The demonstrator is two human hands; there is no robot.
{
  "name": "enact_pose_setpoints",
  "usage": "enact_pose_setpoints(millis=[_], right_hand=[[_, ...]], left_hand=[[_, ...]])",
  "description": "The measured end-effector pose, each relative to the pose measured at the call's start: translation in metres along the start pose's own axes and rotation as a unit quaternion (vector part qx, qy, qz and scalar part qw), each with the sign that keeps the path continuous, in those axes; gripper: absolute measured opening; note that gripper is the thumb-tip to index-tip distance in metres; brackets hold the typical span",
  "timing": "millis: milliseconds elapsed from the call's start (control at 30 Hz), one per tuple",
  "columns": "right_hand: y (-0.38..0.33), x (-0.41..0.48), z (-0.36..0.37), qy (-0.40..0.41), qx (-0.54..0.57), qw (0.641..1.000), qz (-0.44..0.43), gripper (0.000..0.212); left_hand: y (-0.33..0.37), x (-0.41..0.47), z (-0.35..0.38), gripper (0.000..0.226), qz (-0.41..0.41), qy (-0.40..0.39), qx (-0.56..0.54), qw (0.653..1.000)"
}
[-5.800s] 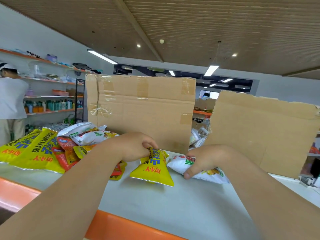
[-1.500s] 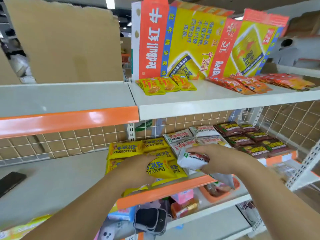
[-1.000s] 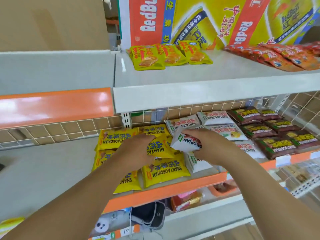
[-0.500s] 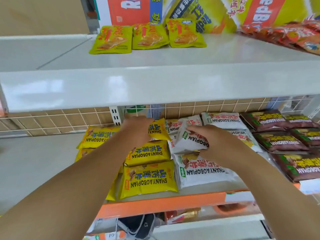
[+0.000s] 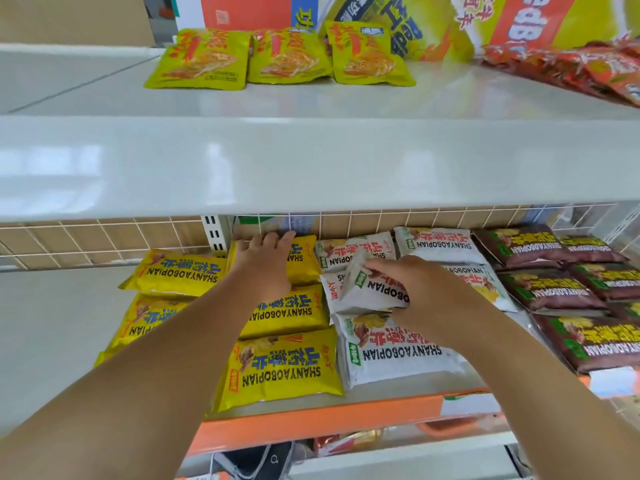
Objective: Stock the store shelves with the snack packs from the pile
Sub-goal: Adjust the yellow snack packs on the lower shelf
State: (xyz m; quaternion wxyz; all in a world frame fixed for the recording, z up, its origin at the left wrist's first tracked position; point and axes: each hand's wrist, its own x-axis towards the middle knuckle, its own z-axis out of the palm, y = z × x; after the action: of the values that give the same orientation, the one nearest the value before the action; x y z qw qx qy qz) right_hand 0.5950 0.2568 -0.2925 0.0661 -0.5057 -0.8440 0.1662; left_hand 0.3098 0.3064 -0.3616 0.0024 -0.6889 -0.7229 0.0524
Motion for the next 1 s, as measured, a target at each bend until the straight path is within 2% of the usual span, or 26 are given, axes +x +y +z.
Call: enact_pose_setpoints(millis=[133,200,300,500,667,1000], right_hand=[[-0.004,0.001,0.003,0.009,0.004,1.0,-0.009,0.088],[-0.006,0.001,0.003,0.007,0.008,1.0,-0.014,0.088],[-0.011,0.003,0.001,0.006,-0.001,1.0,-0.025,0.086],[-0.034,0.017,0.011,0.021,-0.042,0.997,-0.058,0.085],[-0.055,0.024,0.021,0.009,-0.043,0.996,-0.072,0.082],[-0.073,0.026,0.029,-0.008,-0.042,0.997,-0.065,0.083]], left_hand=[[-0.006,-0.015,-0.011,0.099,0.014,0.026,-0.051,0.998],[-0.015,-0.039,-0.012,0.089,0.018,0.093,-0.093,0.991],[-0.043,-0.079,0.002,0.073,-0.001,0.203,-0.094,0.975],[-0.091,-0.106,0.032,0.064,-0.086,0.124,-0.064,0.986],[-0.091,-0.103,0.038,0.054,-0.123,0.157,-0.089,0.976],[-0.087,-0.084,0.035,0.051,-0.175,0.153,-0.099,0.968]])
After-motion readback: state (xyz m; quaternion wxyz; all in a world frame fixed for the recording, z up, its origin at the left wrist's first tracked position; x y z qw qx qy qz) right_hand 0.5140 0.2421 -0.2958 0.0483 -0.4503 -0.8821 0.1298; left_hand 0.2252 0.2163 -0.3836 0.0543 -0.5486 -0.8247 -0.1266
